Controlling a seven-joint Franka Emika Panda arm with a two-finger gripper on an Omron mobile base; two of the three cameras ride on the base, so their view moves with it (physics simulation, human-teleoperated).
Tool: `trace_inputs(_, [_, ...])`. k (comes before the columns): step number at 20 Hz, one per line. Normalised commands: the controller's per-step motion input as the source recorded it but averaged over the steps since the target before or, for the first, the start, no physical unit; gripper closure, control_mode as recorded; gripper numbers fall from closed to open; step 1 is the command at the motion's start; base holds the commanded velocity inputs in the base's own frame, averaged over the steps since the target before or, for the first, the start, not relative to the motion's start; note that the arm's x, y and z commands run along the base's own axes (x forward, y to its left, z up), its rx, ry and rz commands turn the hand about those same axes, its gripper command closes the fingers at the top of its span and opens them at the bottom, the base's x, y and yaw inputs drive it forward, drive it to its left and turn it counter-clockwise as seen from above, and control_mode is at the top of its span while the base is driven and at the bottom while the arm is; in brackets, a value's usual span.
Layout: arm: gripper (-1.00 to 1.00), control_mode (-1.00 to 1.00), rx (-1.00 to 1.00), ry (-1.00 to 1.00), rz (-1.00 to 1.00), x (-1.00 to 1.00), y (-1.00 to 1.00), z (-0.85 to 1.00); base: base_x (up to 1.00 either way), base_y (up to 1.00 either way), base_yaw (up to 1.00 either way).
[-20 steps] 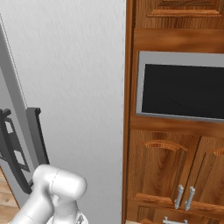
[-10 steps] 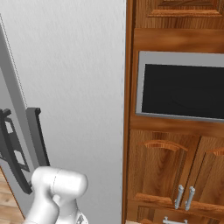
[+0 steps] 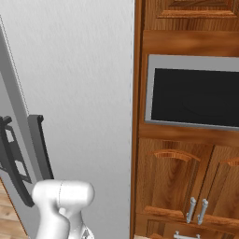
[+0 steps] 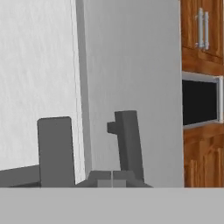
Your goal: Open the freezer door, pick up the ice cube tray from the freezer, and place it on the dining counter.
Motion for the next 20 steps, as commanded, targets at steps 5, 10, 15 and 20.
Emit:
trace_inputs(5, [-1.00,-1.00,0.04,0.00,0.09,0.12,-0.06,-0.01,0.00,0.00,0.00])
trace_inputs(10, [-1.00,-1.00,0.02,0.00,0.03,0.02,0.03,-0.01,0.00,0.00,0.00])
trace_inputs(15, [-1.00,-1.00,0.04,0.00,0.02,0.15,0.00,0.00,0.00,0.00,0.00])
trace_inputs(20, [-1.00,-1.00,0.03,0.01,0.03,0.26,-0.01,0.00,0.00,0.00,0.00])
